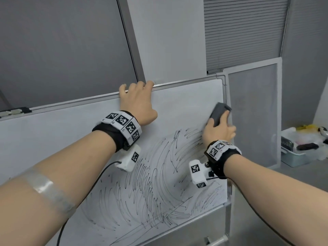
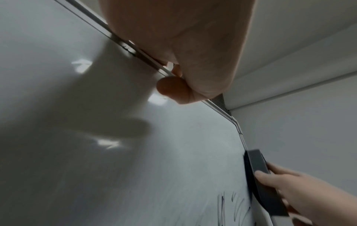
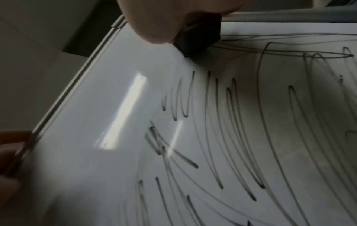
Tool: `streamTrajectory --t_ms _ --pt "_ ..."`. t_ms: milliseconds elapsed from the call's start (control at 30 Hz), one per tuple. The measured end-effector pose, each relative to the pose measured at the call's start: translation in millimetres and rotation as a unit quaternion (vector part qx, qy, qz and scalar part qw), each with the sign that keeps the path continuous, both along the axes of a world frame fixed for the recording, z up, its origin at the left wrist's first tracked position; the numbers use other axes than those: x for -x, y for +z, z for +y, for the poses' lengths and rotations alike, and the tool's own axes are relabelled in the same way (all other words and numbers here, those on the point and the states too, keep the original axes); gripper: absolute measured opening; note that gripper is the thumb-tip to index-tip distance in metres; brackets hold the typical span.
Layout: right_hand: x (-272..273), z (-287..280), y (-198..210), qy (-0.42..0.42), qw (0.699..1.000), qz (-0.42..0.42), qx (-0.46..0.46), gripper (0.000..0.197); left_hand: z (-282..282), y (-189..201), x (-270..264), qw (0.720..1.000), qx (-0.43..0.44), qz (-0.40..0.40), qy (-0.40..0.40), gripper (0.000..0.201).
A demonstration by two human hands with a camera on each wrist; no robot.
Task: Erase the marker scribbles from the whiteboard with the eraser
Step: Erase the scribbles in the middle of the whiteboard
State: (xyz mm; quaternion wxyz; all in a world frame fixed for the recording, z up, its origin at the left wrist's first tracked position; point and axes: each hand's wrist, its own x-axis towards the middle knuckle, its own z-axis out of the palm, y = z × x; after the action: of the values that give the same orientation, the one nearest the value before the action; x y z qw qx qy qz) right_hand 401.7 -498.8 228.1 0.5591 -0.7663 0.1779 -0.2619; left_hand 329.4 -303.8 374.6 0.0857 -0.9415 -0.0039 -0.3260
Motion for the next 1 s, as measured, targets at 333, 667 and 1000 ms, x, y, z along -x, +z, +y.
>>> streamTrajectory --t_ms 333,667,1000 --pt "19 31 -8 0.042 0.983 -0.138 0.115 0.066 0 -2 -2 1.0 0.005 -0.01 -0.018 0.072" --pt "21 36 15 0.038 0.999 -0.019 -0.031 0.066 2 -4 -4 1.0 0.004 -0.009 -0.022 0.072" --pt "35 25 -62 -0.009 0.982 0.146 -0.115 0.067 4 -3 -2 1.0 0.004 -0.007 -0.026 0.073"
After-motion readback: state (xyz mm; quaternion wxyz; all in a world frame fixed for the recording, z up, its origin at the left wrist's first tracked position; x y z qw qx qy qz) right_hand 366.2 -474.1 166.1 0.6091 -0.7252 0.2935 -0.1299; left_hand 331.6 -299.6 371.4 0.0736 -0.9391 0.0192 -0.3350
